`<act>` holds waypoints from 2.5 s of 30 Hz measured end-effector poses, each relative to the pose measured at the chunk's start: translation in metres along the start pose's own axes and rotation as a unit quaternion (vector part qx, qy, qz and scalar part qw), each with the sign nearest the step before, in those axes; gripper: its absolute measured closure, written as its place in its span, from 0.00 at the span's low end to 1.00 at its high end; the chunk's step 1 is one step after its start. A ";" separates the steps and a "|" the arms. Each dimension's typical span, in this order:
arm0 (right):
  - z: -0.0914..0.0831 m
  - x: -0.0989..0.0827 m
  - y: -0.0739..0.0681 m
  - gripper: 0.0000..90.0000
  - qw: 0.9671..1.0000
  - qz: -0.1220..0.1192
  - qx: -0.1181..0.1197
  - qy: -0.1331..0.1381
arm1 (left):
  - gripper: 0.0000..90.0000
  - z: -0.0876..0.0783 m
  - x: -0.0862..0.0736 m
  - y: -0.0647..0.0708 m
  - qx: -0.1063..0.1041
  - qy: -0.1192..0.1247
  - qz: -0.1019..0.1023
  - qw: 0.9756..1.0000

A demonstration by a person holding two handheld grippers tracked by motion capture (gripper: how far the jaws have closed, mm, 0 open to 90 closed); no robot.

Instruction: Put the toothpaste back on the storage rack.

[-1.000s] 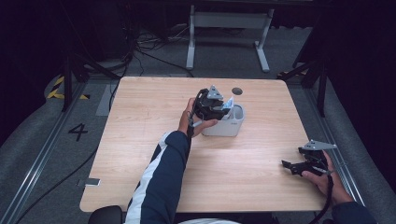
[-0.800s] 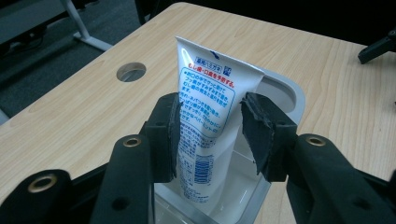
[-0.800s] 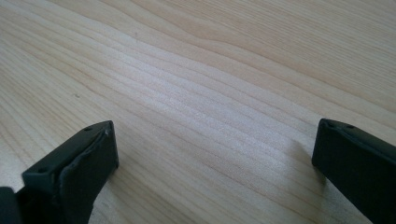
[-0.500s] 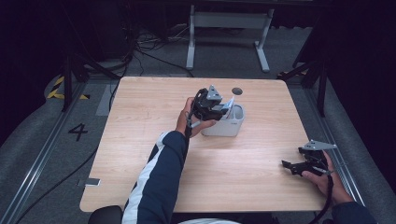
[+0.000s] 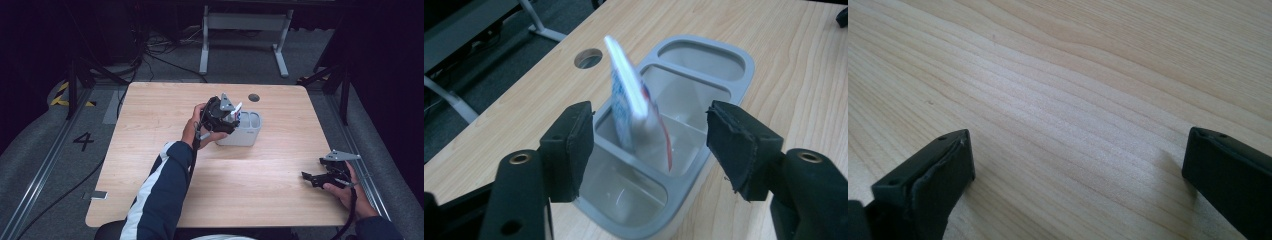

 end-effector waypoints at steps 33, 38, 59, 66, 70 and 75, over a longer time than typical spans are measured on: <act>0.000 0.000 0.000 0.01 1.000 0.002 0.000 0.001 | 0.28 -0.047 -0.081 -0.001 0.055 -0.085 0.041 0.994; 0.000 0.000 0.000 0.01 1.000 0.002 0.000 0.000 | 0.27 -0.048 -0.095 0.000 0.067 -0.108 0.048 0.991; 0.000 0.000 0.000 0.01 1.000 0.002 -0.001 0.000 | 0.23 -0.054 -0.166 -0.005 0.080 -0.173 0.033 0.981; 0.000 -0.001 0.000 0.01 1.000 0.001 -0.001 0.000 | 0.23 -0.059 -0.197 -0.004 0.087 -0.181 0.024 0.979; 0.000 -0.001 0.000 0.01 1.000 0.002 0.000 0.000 | 0.23 -0.062 -0.214 -0.005 0.089 -0.176 0.006 0.980; 0.000 -0.001 0.000 0.01 1.000 0.001 0.000 0.000 | 0.23 -0.070 -0.230 -0.006 0.090 -0.166 -0.016 0.982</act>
Point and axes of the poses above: each handheld gripper's, and its own axes: z roughly forward along the jaws, x roughly out of its top, y roughly to its right, the point moved 1 cm from there along z, roughly forward along the jaws, and after that the axes turned 12 degrees about -y, right-handed, at the moved point
